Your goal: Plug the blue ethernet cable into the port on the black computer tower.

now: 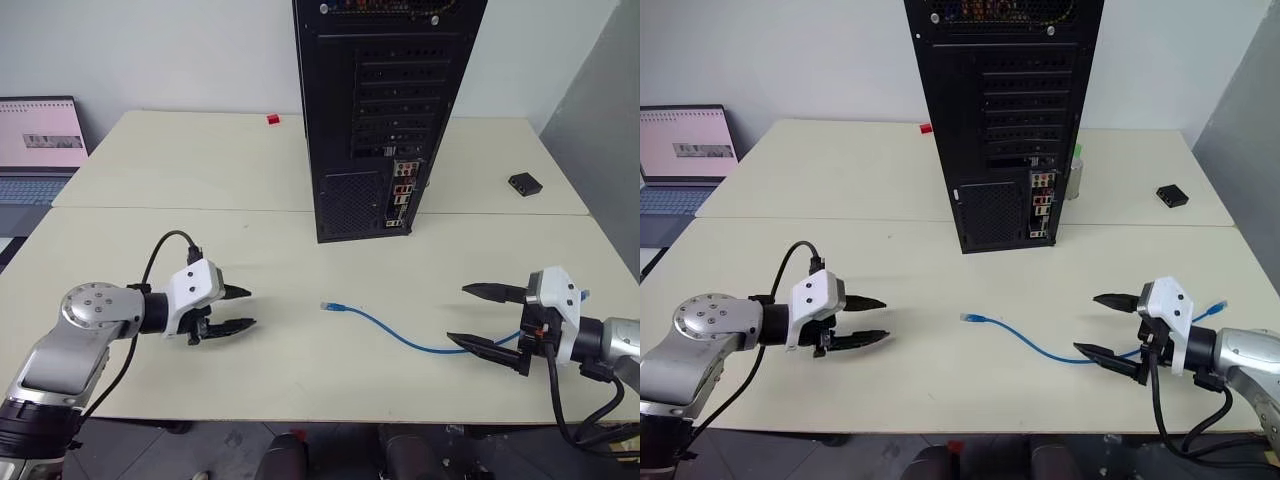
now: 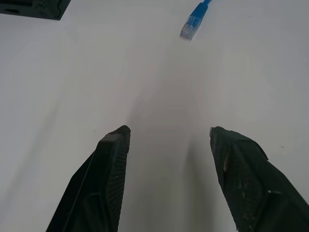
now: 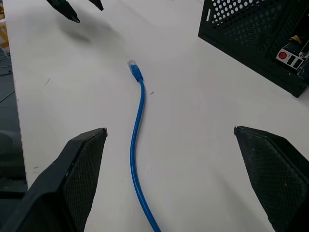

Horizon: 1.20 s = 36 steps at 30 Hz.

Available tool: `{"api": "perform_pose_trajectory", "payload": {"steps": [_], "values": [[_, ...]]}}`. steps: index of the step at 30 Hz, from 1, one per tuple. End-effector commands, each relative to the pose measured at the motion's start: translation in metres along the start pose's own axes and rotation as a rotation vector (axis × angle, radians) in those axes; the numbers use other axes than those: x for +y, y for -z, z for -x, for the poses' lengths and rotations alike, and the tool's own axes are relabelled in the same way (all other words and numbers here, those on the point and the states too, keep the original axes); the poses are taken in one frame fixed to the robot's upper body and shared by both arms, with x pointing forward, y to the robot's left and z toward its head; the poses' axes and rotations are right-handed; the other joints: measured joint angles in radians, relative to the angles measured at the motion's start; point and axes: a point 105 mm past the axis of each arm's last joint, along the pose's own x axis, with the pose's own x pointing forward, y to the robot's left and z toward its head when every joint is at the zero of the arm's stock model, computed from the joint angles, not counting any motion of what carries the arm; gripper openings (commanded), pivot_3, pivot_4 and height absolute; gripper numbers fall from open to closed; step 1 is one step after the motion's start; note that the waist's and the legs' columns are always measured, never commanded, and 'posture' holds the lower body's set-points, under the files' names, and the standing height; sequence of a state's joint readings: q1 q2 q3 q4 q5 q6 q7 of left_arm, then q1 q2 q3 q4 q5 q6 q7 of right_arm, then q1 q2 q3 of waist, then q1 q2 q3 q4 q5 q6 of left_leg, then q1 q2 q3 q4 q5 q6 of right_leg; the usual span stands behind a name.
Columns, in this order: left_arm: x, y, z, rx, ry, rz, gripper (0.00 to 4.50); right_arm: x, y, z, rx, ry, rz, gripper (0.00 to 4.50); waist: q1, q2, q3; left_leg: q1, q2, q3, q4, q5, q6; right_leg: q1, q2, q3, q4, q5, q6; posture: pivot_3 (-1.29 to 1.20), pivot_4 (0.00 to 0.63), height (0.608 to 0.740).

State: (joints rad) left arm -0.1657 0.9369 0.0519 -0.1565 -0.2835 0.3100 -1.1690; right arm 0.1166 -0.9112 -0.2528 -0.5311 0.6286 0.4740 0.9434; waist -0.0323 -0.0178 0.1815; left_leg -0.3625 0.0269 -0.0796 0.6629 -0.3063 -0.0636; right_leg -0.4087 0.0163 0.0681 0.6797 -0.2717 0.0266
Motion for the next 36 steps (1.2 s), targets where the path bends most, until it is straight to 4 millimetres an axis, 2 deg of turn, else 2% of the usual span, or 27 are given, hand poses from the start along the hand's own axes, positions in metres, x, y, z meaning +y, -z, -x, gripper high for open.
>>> {"api": "perform_pose_trajectory", "payload": {"steps": [1, 9, 14, 19, 30, 36], "values": [[-0.003, -0.013, -0.001, -0.042, 0.017, -0.031, 2.81, 0.002, -0.007, 0.001, -0.006, -0.013, 0.029, 4.47, 0.0, 0.0, 0.0, 0.0, 0.0, 0.0, 0.0, 0.0, 0.0, 0.0, 0.0, 0.0, 0.0, 0.0, 0.0, 0.0, 0.15, 0.74], [-0.014, -0.013, -0.006, -0.047, 0.063, -0.042, 2.81, 0.009, -0.008, -0.001, 0.012, -0.028, 0.029, 4.47, 0.0, 0.0, 0.0, 0.0, 0.0, 0.0, 0.0, 0.0, 0.0, 0.0, 0.0, 0.0, 0.0, 0.0, 0.0, 0.0, 0.15, 0.74], [-0.019, -0.014, -0.012, -0.046, 0.079, -0.06, 2.81, 0.015, -0.008, -0.012, 0.013, -0.045, 0.028, 4.47, 0.0, 0.0, 0.0, 0.0, 0.0, 0.0, 0.0, 0.0, 0.0, 0.0, 0.0, 0.0, 0.0, 0.0, 0.0, 0.0, 0.15, 0.74], [-0.022, -0.007, -0.02, -0.013, 0.122, -0.112, 2.81, 0.014, 0.001, -0.041, 0.064, -0.043, 0.05, 4.47, 0.0, 0.0, 0.0, 0.0, 0.0, 0.0, 0.0, 0.0, 0.0, 0.0, 0.0, 0.0, 0.0, 0.0, 0.0, 0.0, 0.15, 0.74], [-0.022, -0.013, -0.028, -0.054, 0.153, -0.131, 2.81, 0.007, 0.009, -0.116, 0.041, -0.058, 0.059, 4.47, -0.001, -0.001, 0.001, 0.0, 0.0, 0.0, 0.001, 0.0, 0.0, -0.001, 0.0, 0.0, 0.001, 0.0, -0.001, 0.0, 0.15, 0.74], [-0.023, -0.013, -0.031, -0.06, 0.15, -0.141, 2.81, 0.012, 0.017, -0.146, 0.054, -0.078, 0.097, 4.47, -0.001, -0.001, 0.001, -0.001, 0.0, 0.0, 0.001, 0.0, 0.0, -0.002, 0.0, -0.001, 0.001, 0.001, -0.001, 0.0, 0.15, 0.74]]}}
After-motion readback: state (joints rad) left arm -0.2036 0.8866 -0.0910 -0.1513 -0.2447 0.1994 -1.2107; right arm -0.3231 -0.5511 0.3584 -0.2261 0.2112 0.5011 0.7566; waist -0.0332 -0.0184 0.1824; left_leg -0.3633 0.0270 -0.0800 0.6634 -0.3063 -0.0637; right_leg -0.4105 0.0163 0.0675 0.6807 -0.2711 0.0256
